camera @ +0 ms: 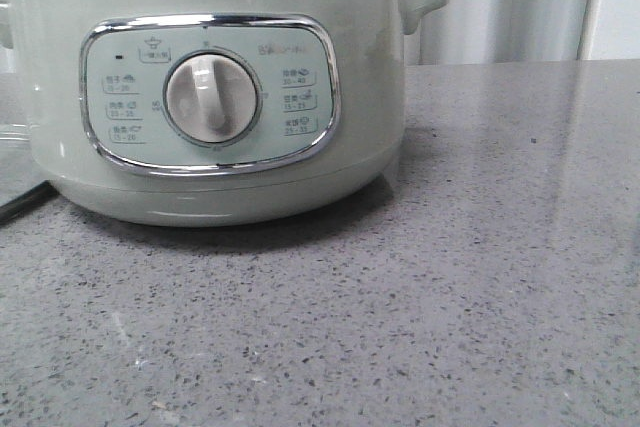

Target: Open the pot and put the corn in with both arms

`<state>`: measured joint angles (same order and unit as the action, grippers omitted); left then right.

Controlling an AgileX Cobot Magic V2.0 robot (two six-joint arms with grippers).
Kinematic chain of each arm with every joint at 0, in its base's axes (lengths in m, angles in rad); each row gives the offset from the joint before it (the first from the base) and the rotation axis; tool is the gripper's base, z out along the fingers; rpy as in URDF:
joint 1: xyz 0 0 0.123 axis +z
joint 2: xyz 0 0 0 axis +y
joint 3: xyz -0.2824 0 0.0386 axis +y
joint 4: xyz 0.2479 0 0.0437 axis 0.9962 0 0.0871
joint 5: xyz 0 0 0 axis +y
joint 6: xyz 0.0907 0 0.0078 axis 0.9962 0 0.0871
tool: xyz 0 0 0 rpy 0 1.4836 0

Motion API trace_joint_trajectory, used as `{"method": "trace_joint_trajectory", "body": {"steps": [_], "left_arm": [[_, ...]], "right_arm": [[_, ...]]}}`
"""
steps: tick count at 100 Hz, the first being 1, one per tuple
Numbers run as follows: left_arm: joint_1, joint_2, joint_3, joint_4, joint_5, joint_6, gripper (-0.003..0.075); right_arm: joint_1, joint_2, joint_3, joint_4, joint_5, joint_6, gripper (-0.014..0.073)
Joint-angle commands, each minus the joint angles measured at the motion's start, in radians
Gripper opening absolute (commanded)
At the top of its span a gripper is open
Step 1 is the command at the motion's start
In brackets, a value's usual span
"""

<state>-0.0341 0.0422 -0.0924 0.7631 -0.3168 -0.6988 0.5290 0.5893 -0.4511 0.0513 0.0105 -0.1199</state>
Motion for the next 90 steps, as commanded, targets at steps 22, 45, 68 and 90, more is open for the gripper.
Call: {"method": "trace_joint_trajectory", "body": {"steps": [22,45,68,90], "left_arm": [[-0.007,0.011,0.037,-0.018,-0.017,-0.012,-0.002],[-0.007,0.011,0.074,-0.018,-0.009,-0.012,-0.002],[-0.007,0.011,0.074,-0.018,-0.009,-0.012,-0.002],[-0.007,0.011,0.074,-0.018,-0.009,-0.012,-0.002]], "right_arm": [[0.0,-0.263,0.202,-0.024,-0.112,-0.011,-0.0074],[0.0,-0.445,0.28,-0.024,-0.12,-0.011,-0.0074],[0.0,-0.518,0.29,-0.024,-0.179,-0.011,-0.0074],[0.0,-0.518,0.29,-0.024,-0.17,-0.011,-0.0074]]}}
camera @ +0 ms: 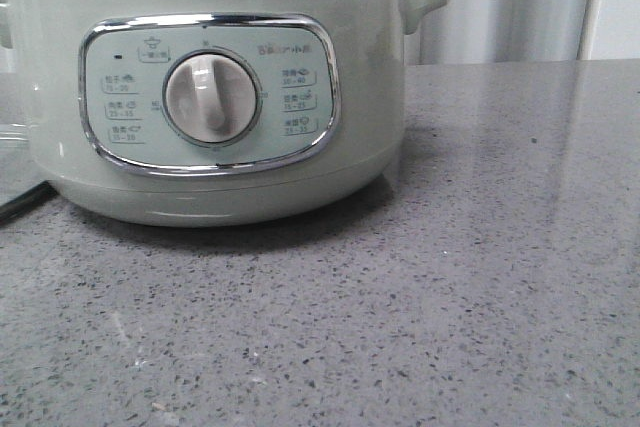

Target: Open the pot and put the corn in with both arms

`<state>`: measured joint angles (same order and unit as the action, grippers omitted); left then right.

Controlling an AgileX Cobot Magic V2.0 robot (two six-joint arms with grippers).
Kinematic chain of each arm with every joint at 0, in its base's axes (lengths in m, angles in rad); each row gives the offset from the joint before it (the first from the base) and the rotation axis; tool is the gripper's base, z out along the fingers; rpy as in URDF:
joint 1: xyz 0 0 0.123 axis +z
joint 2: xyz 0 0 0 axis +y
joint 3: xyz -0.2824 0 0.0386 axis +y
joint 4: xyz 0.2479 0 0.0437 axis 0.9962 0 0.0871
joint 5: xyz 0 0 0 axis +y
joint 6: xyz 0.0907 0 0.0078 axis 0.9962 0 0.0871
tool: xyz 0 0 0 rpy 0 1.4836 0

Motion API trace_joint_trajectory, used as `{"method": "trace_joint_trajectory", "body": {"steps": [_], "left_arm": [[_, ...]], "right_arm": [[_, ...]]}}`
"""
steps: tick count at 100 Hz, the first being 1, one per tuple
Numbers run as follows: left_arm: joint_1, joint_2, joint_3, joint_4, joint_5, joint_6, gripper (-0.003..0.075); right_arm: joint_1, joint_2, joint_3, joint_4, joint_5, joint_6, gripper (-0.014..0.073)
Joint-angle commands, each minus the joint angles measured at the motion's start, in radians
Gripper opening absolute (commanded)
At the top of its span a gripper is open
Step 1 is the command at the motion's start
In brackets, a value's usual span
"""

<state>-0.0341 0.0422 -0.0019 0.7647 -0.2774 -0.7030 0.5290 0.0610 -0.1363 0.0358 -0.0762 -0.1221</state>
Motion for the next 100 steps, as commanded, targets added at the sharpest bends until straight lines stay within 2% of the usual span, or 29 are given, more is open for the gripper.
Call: {"method": "trace_joint_trajectory", "body": {"steps": [1,61,73,80,95,100], "left_arm": [[-0.007,0.011,-0.016,-0.02,-0.048,-0.008,-0.002],[-0.007,0.011,0.009,-0.023,-0.035,-0.008,-0.002],[-0.013,-0.044,0.01,-0.133,0.017,0.019,-0.002],[-0.013,-0.082,0.01,-0.235,0.043,0.146,-0.002],[-0.011,-0.078,0.01,-0.628,0.083,0.684,-0.002],[-0.01,-0.078,0.01,-0.724,0.109,0.799,-0.002]], "right_arm": [[0.0,0.011,-0.025,-0.009,-0.083,-0.009,-0.0074],[0.0,0.011,-0.025,-0.009,-0.083,-0.009,-0.0074],[0.0,0.011,-0.025,-0.009,-0.083,-0.009,-0.0074],[0.0,0.011,-0.025,-0.009,-0.083,-0.009,-0.0074],[0.0,0.011,-0.025,-0.009,-0.083,-0.009,-0.0074],[0.0,0.011,-0.025,-0.009,-0.083,-0.009,-0.0074]]}}
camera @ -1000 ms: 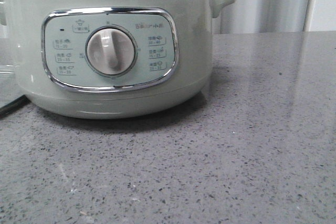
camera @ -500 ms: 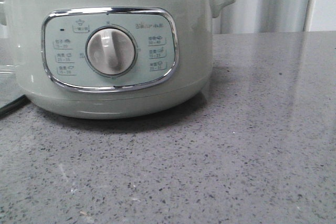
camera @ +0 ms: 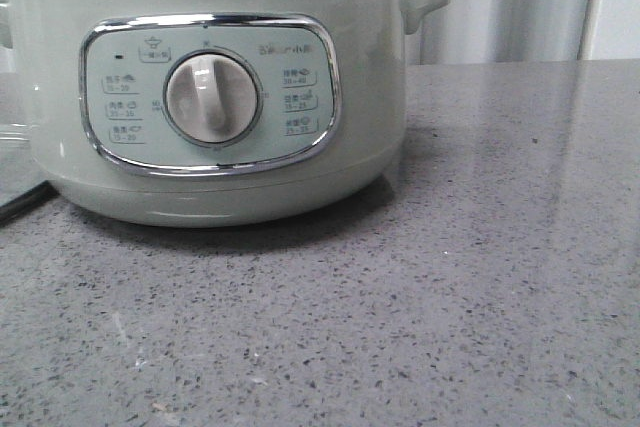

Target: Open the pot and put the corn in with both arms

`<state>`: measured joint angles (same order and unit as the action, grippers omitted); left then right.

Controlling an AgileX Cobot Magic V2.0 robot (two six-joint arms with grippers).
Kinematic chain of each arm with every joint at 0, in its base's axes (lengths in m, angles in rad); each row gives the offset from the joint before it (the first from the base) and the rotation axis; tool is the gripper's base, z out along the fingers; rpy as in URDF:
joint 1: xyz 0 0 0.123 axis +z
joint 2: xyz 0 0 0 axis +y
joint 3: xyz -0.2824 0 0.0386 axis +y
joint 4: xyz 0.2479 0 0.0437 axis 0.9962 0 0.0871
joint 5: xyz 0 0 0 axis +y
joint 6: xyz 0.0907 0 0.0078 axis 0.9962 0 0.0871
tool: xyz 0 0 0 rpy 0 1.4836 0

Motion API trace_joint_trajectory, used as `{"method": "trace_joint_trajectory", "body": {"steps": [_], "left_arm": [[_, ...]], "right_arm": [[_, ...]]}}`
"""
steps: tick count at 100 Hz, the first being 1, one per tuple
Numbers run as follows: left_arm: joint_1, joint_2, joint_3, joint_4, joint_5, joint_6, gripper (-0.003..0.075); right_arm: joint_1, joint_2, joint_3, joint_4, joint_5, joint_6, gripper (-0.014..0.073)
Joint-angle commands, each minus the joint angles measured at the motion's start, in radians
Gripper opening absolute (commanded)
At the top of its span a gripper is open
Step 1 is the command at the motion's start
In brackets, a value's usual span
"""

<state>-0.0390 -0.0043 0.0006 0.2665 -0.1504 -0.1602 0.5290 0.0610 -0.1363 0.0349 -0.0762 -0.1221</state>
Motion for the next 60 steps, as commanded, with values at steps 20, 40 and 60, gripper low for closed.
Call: {"method": "trace_joint_trajectory", "body": {"steps": [20,40,60], "left_arm": [[-0.005,-0.034,0.009,-0.256,0.217,0.212,-0.002],[-0.005,-0.034,0.009,-0.258,0.413,0.196,-0.002],[-0.005,-0.034,0.009,-0.256,0.446,0.185,-0.002]], "right_arm": [[0.0,0.011,-0.025,-0.008,-0.083,-0.009,-0.0074],[0.0,0.011,-0.025,-0.008,-0.083,-0.009,-0.0074],[0.0,0.011,-0.025,-0.008,-0.083,-0.009,-0.0074]]}}
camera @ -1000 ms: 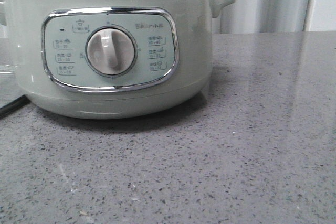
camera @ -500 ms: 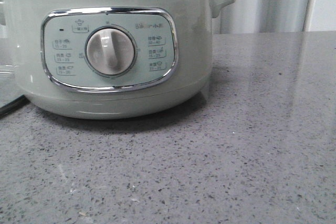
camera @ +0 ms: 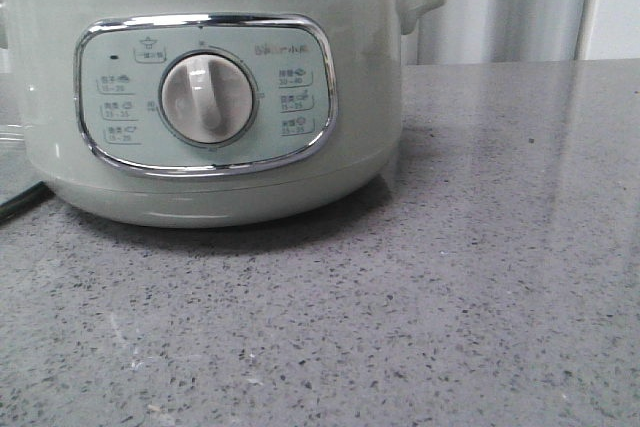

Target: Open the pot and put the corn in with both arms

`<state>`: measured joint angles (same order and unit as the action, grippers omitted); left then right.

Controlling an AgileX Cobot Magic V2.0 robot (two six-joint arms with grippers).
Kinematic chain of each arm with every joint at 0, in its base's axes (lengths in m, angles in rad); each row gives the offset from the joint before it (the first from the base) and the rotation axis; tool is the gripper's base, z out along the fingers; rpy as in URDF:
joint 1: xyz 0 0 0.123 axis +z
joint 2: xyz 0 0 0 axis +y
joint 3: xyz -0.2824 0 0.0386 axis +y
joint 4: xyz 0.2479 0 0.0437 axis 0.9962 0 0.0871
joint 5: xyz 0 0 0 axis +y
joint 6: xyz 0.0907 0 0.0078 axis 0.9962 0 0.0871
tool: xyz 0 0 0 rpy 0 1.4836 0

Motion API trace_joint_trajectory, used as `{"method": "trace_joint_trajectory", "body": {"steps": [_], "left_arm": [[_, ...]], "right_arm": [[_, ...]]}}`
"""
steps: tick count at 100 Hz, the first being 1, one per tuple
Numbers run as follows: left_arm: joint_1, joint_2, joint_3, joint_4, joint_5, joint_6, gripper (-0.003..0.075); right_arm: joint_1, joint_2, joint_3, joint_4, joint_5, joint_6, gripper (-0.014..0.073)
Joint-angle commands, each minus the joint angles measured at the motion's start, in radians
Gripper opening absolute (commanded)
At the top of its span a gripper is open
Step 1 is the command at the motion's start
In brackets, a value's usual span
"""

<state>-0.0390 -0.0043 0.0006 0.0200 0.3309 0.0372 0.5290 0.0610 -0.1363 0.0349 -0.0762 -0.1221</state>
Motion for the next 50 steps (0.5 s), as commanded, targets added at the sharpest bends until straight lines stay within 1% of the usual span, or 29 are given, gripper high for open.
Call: {"method": "trace_joint_trajectory", "body": {"steps": [1,50], "left_arm": [[-0.005,-0.034,0.009,-0.009,-0.035,-0.013,-0.002],[-0.007,-0.034,0.009,-0.009,-0.044,-0.013,-0.002]], "right_arm": [[0.0,0.011,-0.025,-0.008,-0.083,-0.009,-0.0074],[0.0,0.011,-0.025,-0.008,-0.083,-0.009,-0.0074]]}}
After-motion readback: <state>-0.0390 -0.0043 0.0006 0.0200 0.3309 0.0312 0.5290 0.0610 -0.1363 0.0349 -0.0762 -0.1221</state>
